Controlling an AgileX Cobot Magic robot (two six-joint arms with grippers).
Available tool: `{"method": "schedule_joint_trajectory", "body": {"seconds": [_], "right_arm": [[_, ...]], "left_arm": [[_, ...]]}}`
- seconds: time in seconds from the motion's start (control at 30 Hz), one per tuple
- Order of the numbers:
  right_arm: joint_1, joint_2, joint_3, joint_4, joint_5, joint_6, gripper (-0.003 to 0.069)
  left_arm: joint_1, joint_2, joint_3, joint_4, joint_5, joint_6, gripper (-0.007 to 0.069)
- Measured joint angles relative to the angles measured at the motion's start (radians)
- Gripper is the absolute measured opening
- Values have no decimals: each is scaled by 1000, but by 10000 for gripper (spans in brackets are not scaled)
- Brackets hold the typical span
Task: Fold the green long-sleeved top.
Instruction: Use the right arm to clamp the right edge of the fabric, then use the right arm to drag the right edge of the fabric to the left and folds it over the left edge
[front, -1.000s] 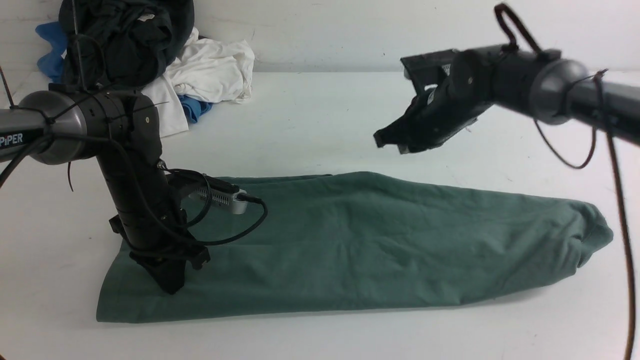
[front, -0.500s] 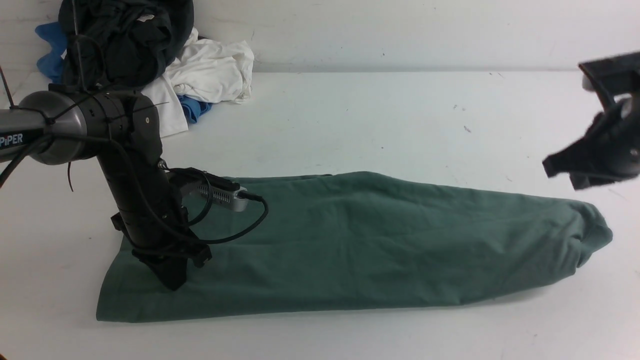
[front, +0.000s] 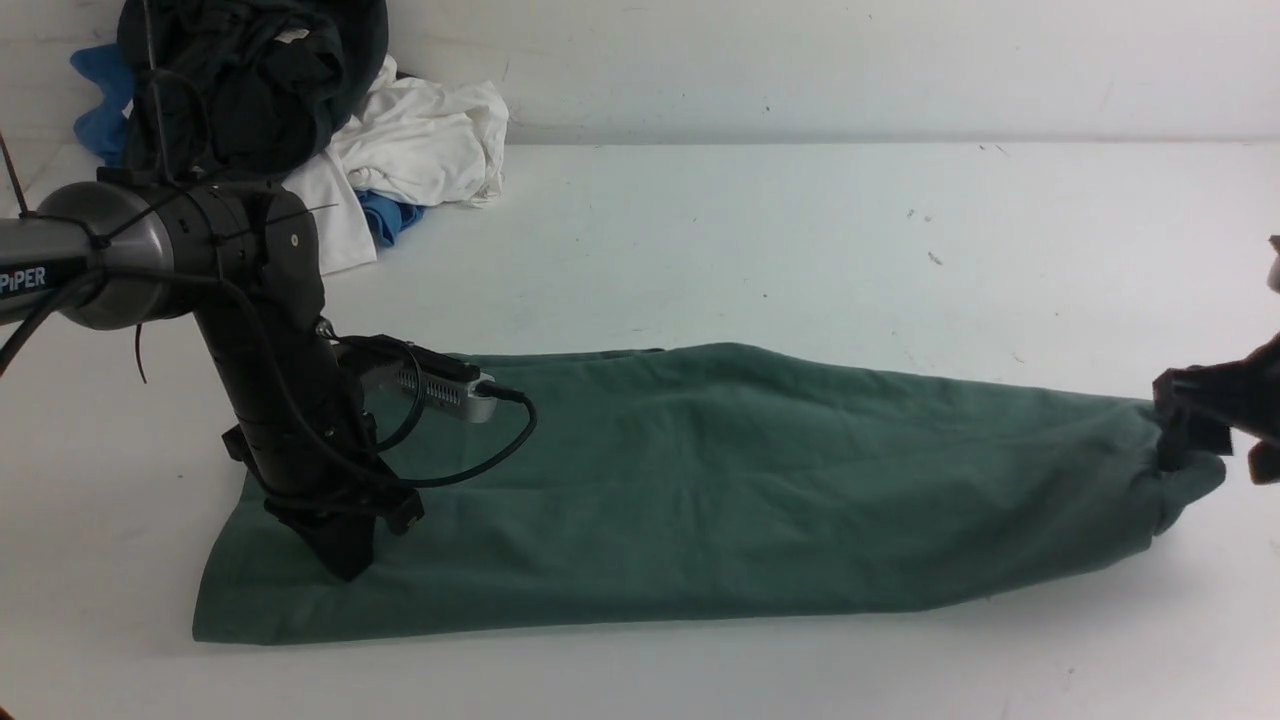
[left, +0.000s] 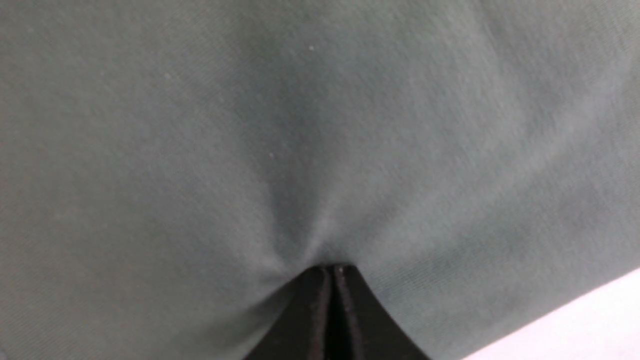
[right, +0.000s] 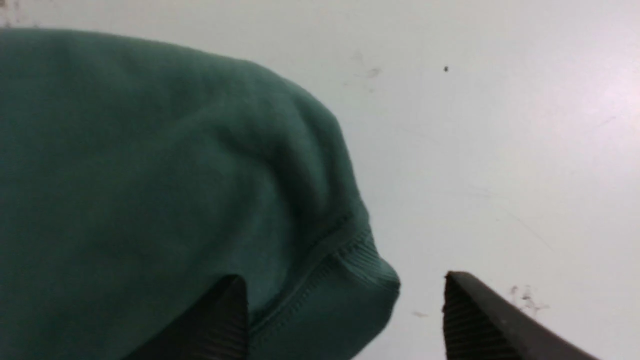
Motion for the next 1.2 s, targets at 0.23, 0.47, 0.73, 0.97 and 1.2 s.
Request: {"method": "schedule_joint_trajectory", "body": {"seconds": [0.23, 0.47, 0.73, 0.97, 1.2], "right_arm": [[18, 119, 0, 108, -9, -51, 673], [59, 138, -10, 120, -27, -76, 584], [69, 58, -10, 30, -17, -127, 100], [-11, -152, -10, -283, 46, 43, 34], [11, -317, -149, -338, 181, 77, 34]], "left_arm": [[0, 0, 0, -3, 0, 0, -7], [0, 0, 1, -3, 0, 0, -7], [0, 0, -3, -37, 12, 0, -7], [0, -61, -94, -78, 70, 0, -7], [0, -226, -149, -105, 84, 1, -7]]}}
